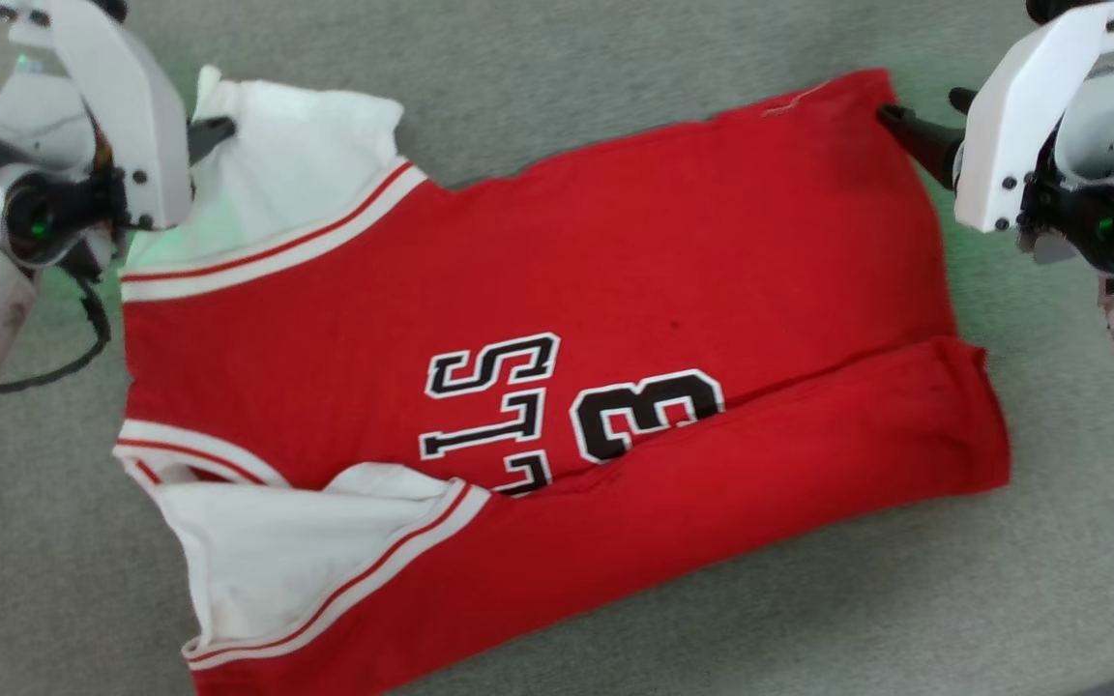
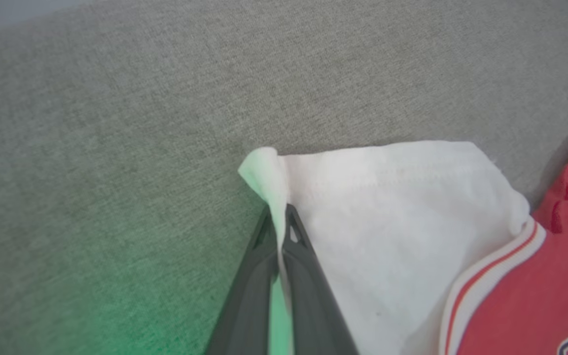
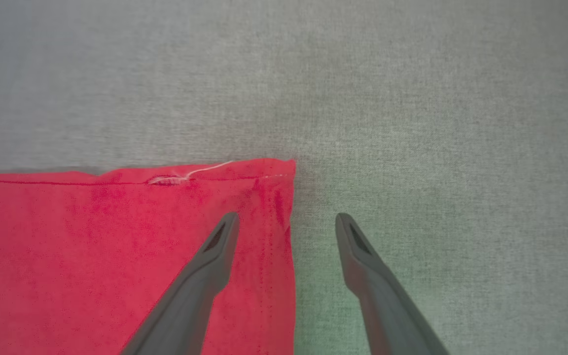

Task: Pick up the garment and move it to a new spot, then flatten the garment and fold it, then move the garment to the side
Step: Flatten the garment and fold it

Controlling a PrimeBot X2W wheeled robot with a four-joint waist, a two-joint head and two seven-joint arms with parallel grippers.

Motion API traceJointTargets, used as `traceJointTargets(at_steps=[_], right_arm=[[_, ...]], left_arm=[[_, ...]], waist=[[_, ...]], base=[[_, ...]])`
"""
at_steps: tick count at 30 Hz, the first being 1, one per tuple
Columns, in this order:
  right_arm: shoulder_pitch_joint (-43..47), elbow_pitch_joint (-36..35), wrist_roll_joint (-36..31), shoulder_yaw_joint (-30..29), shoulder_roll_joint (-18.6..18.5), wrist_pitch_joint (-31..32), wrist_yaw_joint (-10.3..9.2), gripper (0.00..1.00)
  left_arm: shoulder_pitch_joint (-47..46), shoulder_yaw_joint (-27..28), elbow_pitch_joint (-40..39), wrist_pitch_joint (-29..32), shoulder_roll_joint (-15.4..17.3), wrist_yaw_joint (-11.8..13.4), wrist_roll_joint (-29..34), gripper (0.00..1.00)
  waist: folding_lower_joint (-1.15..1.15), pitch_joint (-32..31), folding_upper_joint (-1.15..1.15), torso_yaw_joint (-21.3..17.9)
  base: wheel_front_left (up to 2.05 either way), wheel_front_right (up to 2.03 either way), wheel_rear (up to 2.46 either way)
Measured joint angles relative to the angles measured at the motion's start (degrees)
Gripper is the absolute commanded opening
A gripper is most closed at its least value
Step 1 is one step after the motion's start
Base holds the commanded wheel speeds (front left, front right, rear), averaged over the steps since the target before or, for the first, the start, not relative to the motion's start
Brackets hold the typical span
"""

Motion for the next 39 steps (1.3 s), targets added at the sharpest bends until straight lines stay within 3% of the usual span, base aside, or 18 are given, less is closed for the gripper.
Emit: traceJointTargets(at_steps=[9, 10, 11, 12, 13, 21, 29, 39], right_arm=[[-6.7, 11.5, -1.6, 3.4, 0.2, 1.5, 0.00, 1.00], [-7.3, 12.0, -1.5, 3.8, 0.1, 1.7, -0.01, 0.87], [-7.7, 12.5, -1.1, 4.1, 0.0, 1.7, -0.02, 0.44], [-8.0, 12.8, -0.6, 4.5, -0.2, 1.6, -0.01, 0.09], [-8.1, 13.1, -0.2, 4.9, -0.3, 1.5, -0.02, 0.00], [-5.4, 12.0, 4.0, 8.7, -2.5, -3.6, -0.01, 0.00], [3.6, 0.7, 10.8, 15.2, -10.9, -8.1, 0.00, 0.00], [20.0, -16.5, 19.0, 19.7, -25.4, -9.4, 0.00, 0.00]], left_arm=[[-2.1, -1.9, -3.3, -2.0, -0.7, -0.1, -0.9, 0.00], [-2.2, -2.1, -3.6, -2.2, -0.8, -0.1, -1.2, 0.00], [-2.4, -2.3, -3.8, -2.4, -0.9, -0.1, -1.2, 0.00], [-2.6, -2.5, -3.9, -2.8, -1.0, -0.1, -1.4, 0.00], [-2.6, -2.7, -4.0, -3.2, -1.0, -0.1, -1.6, 0.00], [0.8, -4.2, -6.0, -9.4, -1.5, 0.0, -3.4, 0.00], [6.3, -4.8, -15.3, -19.3, 1.0, 0.0, -6.2, 0.00], [19.5, -9.1, -36.0, -27.7, 12.0, 0.0, -7.0, 0.03]], waist=[[0.00, 2.9, 0.00, 3.6], [0.00, 3.1, 0.00, 3.9], [0.00, 3.2, 0.00, 4.2], [0.00, 3.3, 0.00, 4.4], [0.00, 3.3, 0.00, 4.7], [0.00, 0.1, 0.00, 5.8], [0.00, -6.4, 0.00, 7.7], [0.00, -15.0, 0.00, 10.9]], base=[[0.00, 0.00, 0.00], [0.00, 0.00, 0.00], [0.00, 0.00, 0.00], [0.00, 0.00, 0.00], [0.00, 0.00, 0.00], [0.00, 0.00, 0.00], [0.00, 0.00, 0.00], [0.00, 0.00, 0.00]])
